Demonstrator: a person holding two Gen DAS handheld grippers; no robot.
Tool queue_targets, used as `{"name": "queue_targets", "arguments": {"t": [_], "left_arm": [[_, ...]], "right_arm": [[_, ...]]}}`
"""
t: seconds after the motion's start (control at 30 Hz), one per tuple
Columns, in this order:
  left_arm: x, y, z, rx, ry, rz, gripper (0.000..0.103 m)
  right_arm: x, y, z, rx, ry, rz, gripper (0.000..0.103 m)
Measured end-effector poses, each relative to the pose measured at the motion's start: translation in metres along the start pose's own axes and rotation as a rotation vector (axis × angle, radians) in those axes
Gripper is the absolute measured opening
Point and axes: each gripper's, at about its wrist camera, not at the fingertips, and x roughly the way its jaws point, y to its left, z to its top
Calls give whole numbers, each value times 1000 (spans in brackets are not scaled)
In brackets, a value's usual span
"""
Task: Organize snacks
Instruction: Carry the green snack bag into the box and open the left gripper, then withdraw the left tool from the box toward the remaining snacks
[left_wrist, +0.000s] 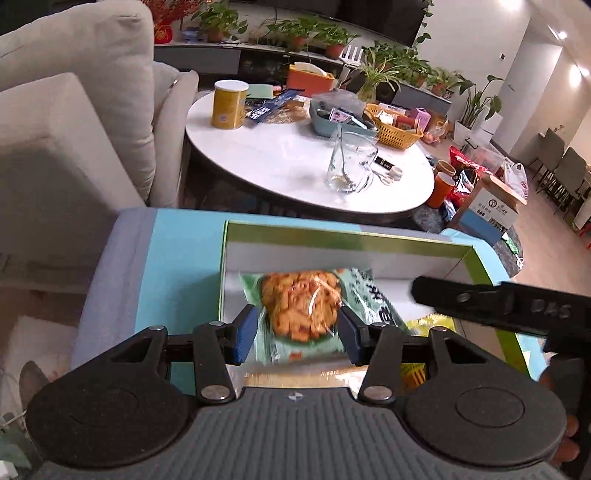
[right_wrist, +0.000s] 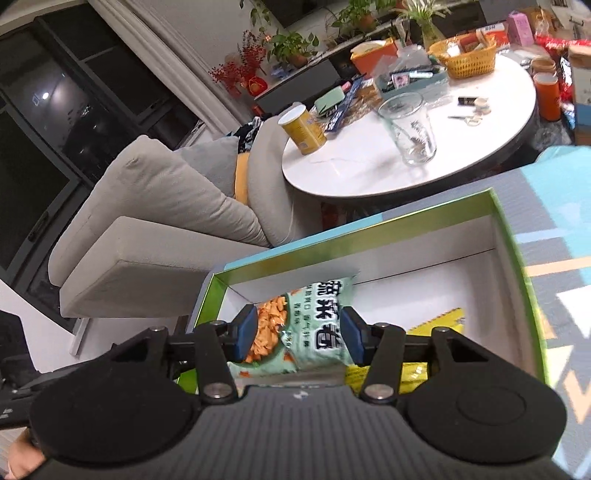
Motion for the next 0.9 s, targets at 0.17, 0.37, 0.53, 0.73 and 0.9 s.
{"name": "queue_targets", "arguments": {"t": [0.17, 0.37, 0.53, 0.73, 0.9], "left_arm": [[-15, -8, -10, 19, 1, 11, 52], [-37, -21, -22, 32, -10, 13, 57], [-57, -32, -35, 46, -20, -3, 57], [-82, -38, -63, 52, -27, -8, 58], [-101, -48, -87, 72, -8, -45, 58]], "right_arm": [[-23, 10, -8, -84, -20, -17, 59], [-58, 27, -30, -192, -38, -24, 62], [-82, 32, -50, -235, -33, -30, 62], [-95, 20, -86, -239, 14, -90, 63], [-84, -2, -100, -155, 70, -151, 63]]}}
